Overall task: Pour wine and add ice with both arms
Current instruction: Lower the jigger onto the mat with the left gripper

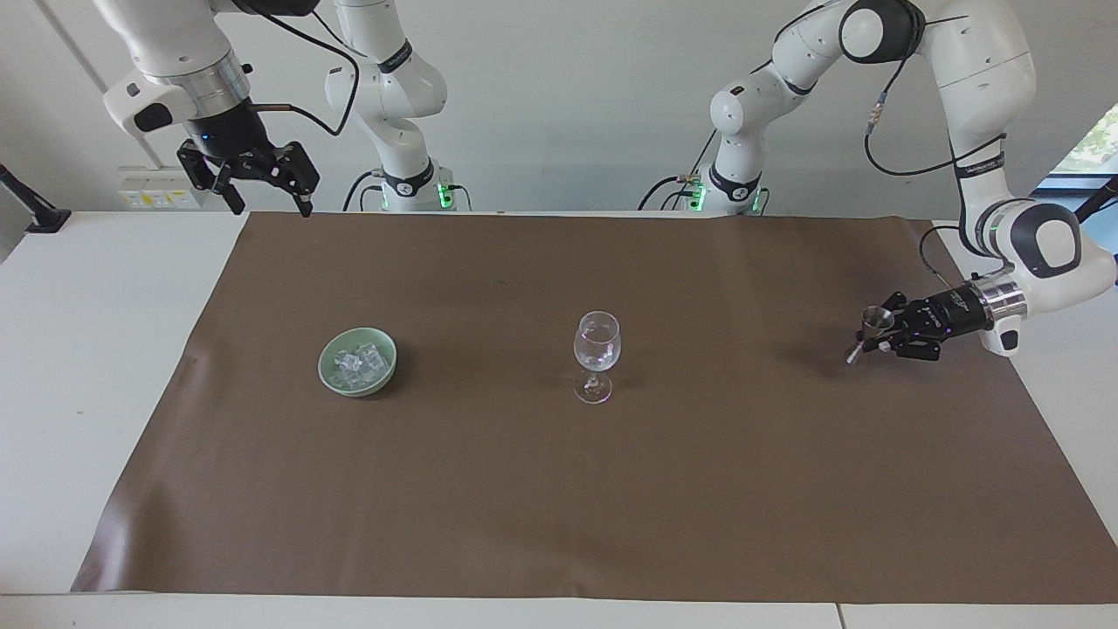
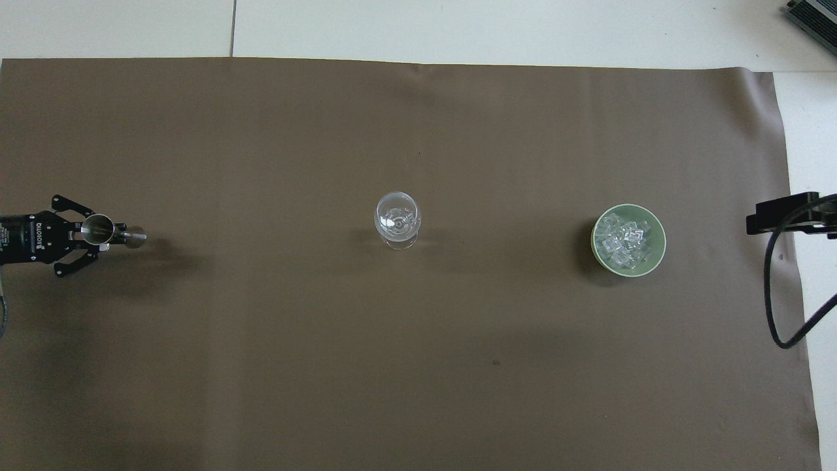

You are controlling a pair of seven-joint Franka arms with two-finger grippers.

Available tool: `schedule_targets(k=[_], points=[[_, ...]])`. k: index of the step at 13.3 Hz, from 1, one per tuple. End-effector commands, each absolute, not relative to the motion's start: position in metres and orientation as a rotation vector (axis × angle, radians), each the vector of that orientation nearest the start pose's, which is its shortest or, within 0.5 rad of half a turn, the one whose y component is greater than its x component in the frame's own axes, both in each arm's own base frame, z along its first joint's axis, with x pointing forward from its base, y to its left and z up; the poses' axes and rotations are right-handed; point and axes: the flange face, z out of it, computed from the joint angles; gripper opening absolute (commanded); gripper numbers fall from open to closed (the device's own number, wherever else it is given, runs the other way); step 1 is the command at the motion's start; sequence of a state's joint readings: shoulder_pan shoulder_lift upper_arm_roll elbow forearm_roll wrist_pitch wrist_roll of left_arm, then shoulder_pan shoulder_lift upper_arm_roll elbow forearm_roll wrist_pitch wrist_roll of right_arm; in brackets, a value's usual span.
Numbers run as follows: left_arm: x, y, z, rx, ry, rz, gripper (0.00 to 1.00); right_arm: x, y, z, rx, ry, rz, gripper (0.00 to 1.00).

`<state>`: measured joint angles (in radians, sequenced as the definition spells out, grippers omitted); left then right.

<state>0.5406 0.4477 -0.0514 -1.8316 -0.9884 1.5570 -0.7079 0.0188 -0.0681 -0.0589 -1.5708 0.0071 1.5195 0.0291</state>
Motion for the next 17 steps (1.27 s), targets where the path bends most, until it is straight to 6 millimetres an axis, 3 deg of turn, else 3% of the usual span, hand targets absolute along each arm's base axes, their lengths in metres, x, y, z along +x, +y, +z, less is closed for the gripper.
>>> schedule_targets(k=[1,4,17], points=[[0.562,0.195,0.289,1.414,1.462,-0.940,0.00,0.522,-0.023,0.657,-3.110,0.088,-0.025,1.00],[0.562,0.182,0.277,1.376,1.471,-0.951,0.00,0.522,-0.023,0.657,-3.110,0.088,-0.025,1.00],[0.554,0.174,0.242,1.311,1.553,-0.935,0.00,0.522,-0.023,0.657,-3.110,0.088,-0.022,1.00]])
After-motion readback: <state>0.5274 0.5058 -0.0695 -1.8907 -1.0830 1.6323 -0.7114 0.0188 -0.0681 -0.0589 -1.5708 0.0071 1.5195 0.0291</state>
